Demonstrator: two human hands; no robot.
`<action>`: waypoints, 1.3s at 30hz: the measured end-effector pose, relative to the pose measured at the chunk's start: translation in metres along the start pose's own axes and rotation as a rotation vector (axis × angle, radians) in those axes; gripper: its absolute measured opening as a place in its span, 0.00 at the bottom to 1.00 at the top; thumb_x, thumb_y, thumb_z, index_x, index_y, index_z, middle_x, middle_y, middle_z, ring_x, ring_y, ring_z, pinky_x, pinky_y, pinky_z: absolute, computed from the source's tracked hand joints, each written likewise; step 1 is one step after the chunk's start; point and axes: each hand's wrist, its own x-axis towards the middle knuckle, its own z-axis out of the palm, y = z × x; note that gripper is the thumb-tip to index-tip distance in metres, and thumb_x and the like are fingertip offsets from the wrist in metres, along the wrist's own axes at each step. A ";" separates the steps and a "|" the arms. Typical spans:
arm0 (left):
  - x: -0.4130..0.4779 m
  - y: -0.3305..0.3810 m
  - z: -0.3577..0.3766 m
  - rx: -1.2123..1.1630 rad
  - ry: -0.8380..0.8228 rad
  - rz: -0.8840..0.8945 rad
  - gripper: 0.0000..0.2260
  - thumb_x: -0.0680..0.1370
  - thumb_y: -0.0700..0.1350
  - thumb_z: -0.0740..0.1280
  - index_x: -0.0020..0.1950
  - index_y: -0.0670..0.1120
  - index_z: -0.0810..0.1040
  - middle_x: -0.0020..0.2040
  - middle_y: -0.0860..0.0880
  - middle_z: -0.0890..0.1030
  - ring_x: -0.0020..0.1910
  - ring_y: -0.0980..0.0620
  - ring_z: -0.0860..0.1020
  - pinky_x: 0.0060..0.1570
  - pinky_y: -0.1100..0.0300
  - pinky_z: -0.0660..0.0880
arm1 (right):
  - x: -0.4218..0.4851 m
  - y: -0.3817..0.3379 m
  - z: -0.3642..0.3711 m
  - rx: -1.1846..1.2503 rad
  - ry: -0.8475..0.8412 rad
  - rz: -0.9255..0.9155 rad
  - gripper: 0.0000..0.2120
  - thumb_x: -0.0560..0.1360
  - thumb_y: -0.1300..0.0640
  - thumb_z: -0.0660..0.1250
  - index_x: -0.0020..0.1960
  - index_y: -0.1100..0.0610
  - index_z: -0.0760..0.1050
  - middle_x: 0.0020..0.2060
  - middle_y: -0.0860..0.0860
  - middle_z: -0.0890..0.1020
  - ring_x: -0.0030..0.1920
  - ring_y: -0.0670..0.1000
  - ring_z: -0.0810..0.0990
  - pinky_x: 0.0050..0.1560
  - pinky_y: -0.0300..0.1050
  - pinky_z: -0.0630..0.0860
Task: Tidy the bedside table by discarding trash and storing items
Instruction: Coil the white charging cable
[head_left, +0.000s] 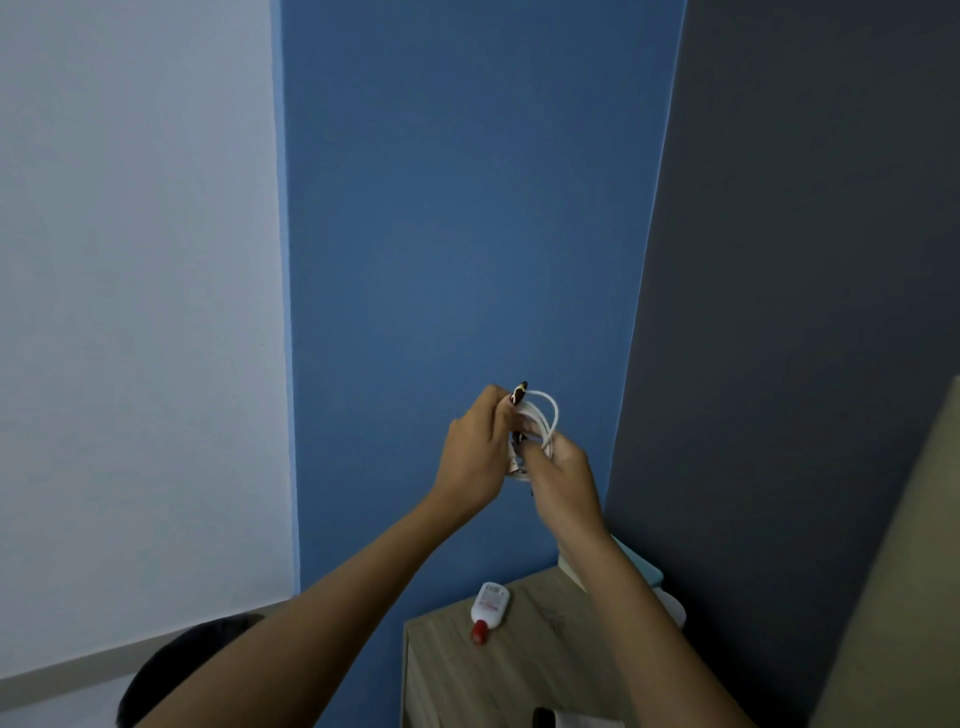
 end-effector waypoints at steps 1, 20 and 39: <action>0.000 -0.002 0.000 -0.014 -0.009 -0.020 0.14 0.83 0.48 0.53 0.42 0.45 0.71 0.31 0.52 0.75 0.26 0.55 0.70 0.27 0.58 0.67 | 0.000 0.002 -0.001 -0.056 -0.009 -0.047 0.10 0.79 0.56 0.60 0.40 0.54 0.74 0.27 0.48 0.72 0.27 0.46 0.67 0.29 0.43 0.64; 0.012 -0.019 -0.018 0.054 0.208 -0.180 0.19 0.83 0.52 0.50 0.39 0.43 0.68 0.29 0.49 0.70 0.28 0.49 0.72 0.24 0.63 0.65 | -0.024 -0.019 -0.017 0.049 -0.311 0.185 0.15 0.81 0.60 0.56 0.42 0.57 0.80 0.36 0.47 0.83 0.37 0.45 0.77 0.41 0.40 0.76; 0.001 -0.011 -0.003 0.086 0.126 -0.055 0.18 0.83 0.52 0.48 0.41 0.42 0.67 0.30 0.49 0.69 0.28 0.50 0.67 0.28 0.52 0.66 | -0.005 -0.014 -0.009 0.273 0.124 0.164 0.03 0.72 0.57 0.73 0.43 0.57 0.81 0.42 0.47 0.84 0.42 0.46 0.80 0.39 0.41 0.77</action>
